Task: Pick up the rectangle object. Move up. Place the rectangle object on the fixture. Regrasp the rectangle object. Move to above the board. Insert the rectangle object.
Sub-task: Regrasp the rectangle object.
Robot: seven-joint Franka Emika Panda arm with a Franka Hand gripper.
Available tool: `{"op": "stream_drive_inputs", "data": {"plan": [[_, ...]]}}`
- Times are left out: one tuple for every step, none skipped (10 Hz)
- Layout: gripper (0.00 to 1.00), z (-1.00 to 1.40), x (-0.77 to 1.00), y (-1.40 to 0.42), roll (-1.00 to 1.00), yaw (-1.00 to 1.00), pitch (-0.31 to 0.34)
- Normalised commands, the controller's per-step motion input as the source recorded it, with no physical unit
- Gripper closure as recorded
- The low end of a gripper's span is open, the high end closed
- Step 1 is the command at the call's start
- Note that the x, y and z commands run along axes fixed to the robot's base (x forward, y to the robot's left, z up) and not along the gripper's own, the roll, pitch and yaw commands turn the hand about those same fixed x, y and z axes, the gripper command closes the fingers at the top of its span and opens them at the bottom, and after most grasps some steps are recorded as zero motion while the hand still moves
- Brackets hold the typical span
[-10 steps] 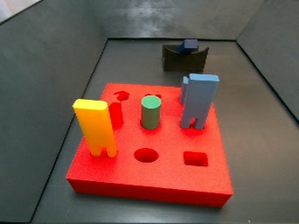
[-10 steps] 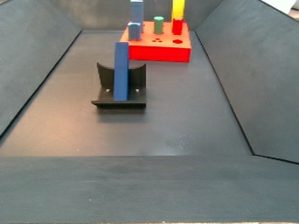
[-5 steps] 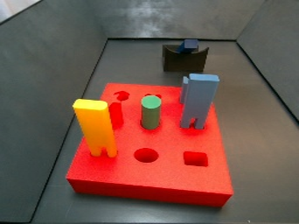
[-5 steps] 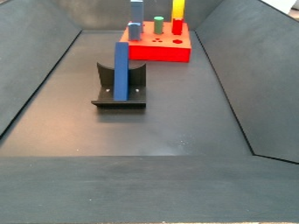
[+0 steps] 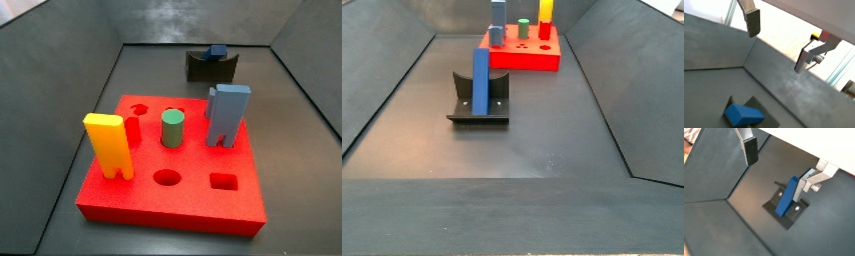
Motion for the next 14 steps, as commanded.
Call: {"op": "stream_drive_inputs", "data": {"plan": [[0.00,0.00,0.10,-0.05,0.77,0.16,0.188],[0.00,-0.01,0.10,-0.05,0.64,0.18,0.178],[0.00,-0.01,0.10,-0.05,0.40,0.20,0.144],[0.00,0.00,0.10,-0.04,0.24,0.21,0.116],[0.00,0.00,0.09,-0.03,0.14,0.22,0.065],[0.00,0.00,0.08,-0.04,0.13,0.21,0.045],[0.00,-0.01,0.07,-0.04,0.11,0.20,0.020],[0.00,-1.00,0.03,0.05,0.20,0.20,-0.029],[0.00,-1.00,0.03,0.05,0.20,0.16,-0.042],[0.00,-1.00,0.04,0.04,0.19,0.14,-0.067],[0.00,-1.00,0.05,0.04,0.14,0.10,-0.107],[0.00,-1.00,0.06,0.03,0.10,0.06,-0.130],[0.00,-1.00,0.07,0.03,0.08,0.03,-0.130],[0.00,-1.00,0.07,0.03,0.07,0.00,-0.129]]}}
